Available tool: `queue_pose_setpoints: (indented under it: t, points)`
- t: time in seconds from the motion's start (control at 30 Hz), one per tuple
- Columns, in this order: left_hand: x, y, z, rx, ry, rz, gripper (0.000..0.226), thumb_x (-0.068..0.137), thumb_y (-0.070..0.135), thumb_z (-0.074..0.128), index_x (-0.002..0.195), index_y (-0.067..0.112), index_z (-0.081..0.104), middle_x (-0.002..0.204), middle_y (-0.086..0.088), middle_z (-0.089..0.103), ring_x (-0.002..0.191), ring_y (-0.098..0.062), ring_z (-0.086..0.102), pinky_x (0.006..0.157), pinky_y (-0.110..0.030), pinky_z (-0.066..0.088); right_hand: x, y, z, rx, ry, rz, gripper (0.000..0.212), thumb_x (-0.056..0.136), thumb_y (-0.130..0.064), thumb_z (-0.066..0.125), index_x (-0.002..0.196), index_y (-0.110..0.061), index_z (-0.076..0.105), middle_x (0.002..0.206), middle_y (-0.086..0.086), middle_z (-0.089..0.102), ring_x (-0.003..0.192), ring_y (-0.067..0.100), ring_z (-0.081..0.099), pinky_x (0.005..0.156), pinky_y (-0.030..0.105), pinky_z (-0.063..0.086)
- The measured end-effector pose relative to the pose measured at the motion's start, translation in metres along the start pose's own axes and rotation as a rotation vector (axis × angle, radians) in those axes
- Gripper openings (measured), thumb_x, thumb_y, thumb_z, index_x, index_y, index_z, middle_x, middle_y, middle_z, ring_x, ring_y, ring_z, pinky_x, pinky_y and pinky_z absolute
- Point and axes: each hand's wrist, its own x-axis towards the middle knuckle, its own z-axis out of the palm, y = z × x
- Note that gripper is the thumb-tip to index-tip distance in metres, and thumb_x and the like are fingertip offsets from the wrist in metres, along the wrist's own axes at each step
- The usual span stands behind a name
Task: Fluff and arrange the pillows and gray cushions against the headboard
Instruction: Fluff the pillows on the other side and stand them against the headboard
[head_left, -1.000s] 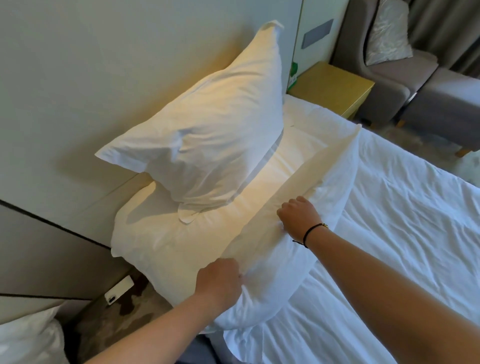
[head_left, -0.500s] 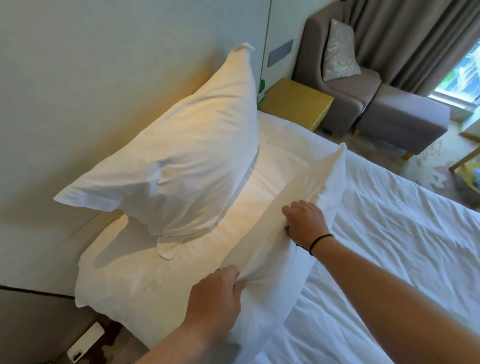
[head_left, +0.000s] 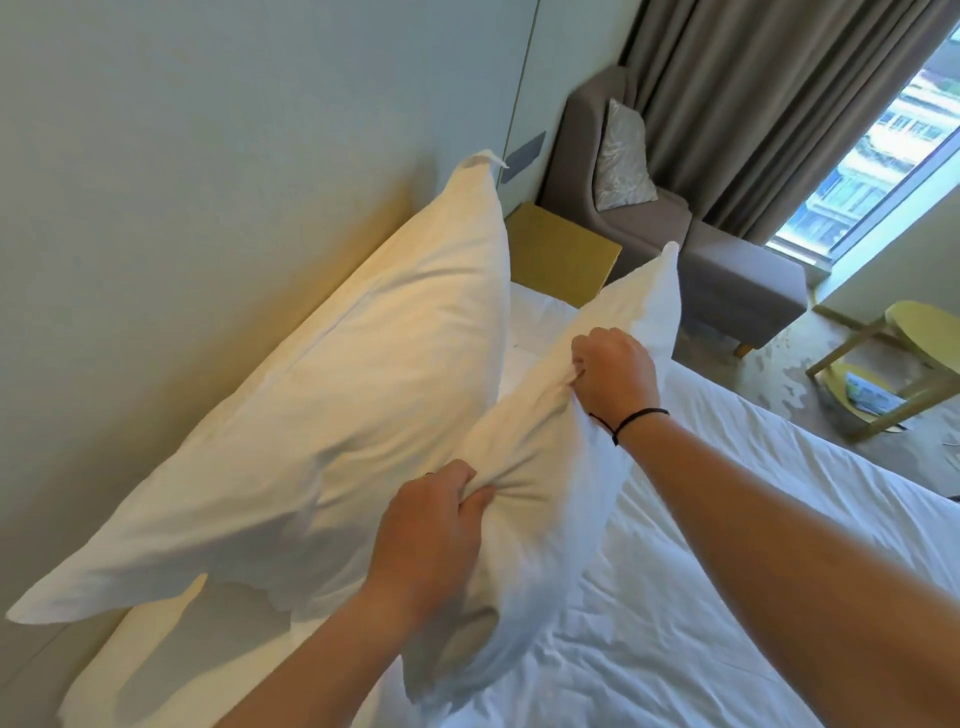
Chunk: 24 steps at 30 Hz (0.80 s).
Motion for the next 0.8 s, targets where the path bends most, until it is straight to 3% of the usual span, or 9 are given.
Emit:
queue_pose_setpoints:
  t: [0.07,0.13,0.27,0.47,0.57,0.63,0.67,0.73,0.8]
  points:
    - [0.025,-0.045,0.007,0.06,-0.072,-0.18,0.023,0.093,0.037,0.057,0.074,0.027,0.049,0.076,0.001,0.065,0.077,-0.026,0.061,0.061,-0.034,0.042,0.004,-0.022,0.03,0.127,-0.061,0.165,0.023,0.085,-0.014,0.056,0.106,-0.021,0.064,0.112,0.007,0.061,0.107,0.028,0.054,0.092,0.044,0.042]
    - [0.034,-0.086,0.019,0.135,-0.164,-0.346,0.025,0.096,0.035,0.055,0.076,0.023,0.049,0.089,-0.008,0.068,0.089,-0.032,0.062,0.069,-0.035,0.046,-0.016,-0.055,0.063,0.359,-0.279,0.433,0.066,0.083,-0.041,0.066,0.141,-0.035,0.034,0.153,0.004,0.029,0.139,0.025,0.03,0.109,0.055,0.029]
    - [0.031,-0.117,0.037,0.25,-0.151,-0.377,0.028,0.099,0.045,0.041,0.08,0.026,0.047,0.085,0.003,0.064,0.083,-0.026,0.062,0.066,-0.036,0.048,-0.088,-0.121,0.117,0.863,-0.508,0.925,0.126,0.056,-0.076,0.069,0.149,-0.04,-0.008,0.161,0.002,-0.002,0.146,0.028,0.015,0.112,0.054,0.03]
    - [0.004,-0.108,0.041,0.342,-0.287,-0.412,0.047,0.086,0.073,0.036,0.099,0.027,0.038,0.089,0.014,0.05,0.086,-0.016,0.059,0.058,-0.034,0.041,-0.109,-0.137,0.12,0.991,-0.522,1.055,0.125,0.054,-0.074,0.072,0.147,-0.048,-0.009,0.161,0.0,-0.001,0.145,0.03,0.018,0.108,0.054,0.035]
    - [0.006,-0.104,0.047,0.367,-0.364,-0.443,0.048,0.089,0.067,0.045,0.103,0.021,0.049,0.122,-0.001,0.052,0.118,-0.021,0.048,0.084,-0.035,0.05,-0.095,-0.132,0.108,0.981,-0.568,1.007,0.125,0.057,-0.062,0.079,0.147,-0.05,-0.007,0.161,0.003,0.001,0.142,0.032,0.024,0.102,0.05,0.039]
    - [0.012,-0.101,0.049,0.366,-0.4,-0.379,0.042,0.097,0.053,0.042,0.112,0.017,0.055,0.137,-0.008,0.045,0.138,-0.027,0.027,0.104,-0.037,0.039,-0.093,-0.131,0.101,0.928,-0.593,0.935,0.124,0.056,-0.059,0.08,0.147,-0.051,-0.004,0.161,0.003,0.001,0.141,0.031,0.027,0.098,0.046,0.041]
    - [0.016,-0.099,0.05,0.333,-0.428,-0.336,0.039,0.099,0.048,0.039,0.113,0.016,0.057,0.133,-0.008,0.051,0.135,-0.026,0.034,0.105,-0.037,0.039,-0.093,-0.131,0.098,0.91,-0.596,0.912,0.123,0.054,-0.059,0.079,0.147,-0.052,-0.002,0.16,0.003,0.001,0.141,0.03,0.027,0.096,0.045,0.042]
    - [0.022,-0.093,0.05,0.168,-0.454,-0.317,0.037,0.101,0.04,0.037,0.116,0.013,0.058,0.106,-0.002,0.065,0.099,-0.019,0.06,0.078,-0.032,0.051,-0.094,-0.13,0.095,0.905,-0.589,0.879,0.122,0.053,-0.058,0.079,0.147,-0.053,0.002,0.16,0.003,0.002,0.142,0.029,0.026,0.097,0.044,0.042]
    - [0.026,-0.084,0.048,-0.011,-0.464,-0.338,0.038,0.101,0.037,0.038,0.123,0.01,0.056,0.089,0.002,0.066,0.076,-0.013,0.061,0.058,-0.026,0.045,-0.093,-0.126,0.092,0.893,-0.577,0.856,0.12,0.054,-0.055,0.08,0.148,-0.051,0.005,0.16,0.003,0.005,0.142,0.028,0.026,0.099,0.043,0.041]
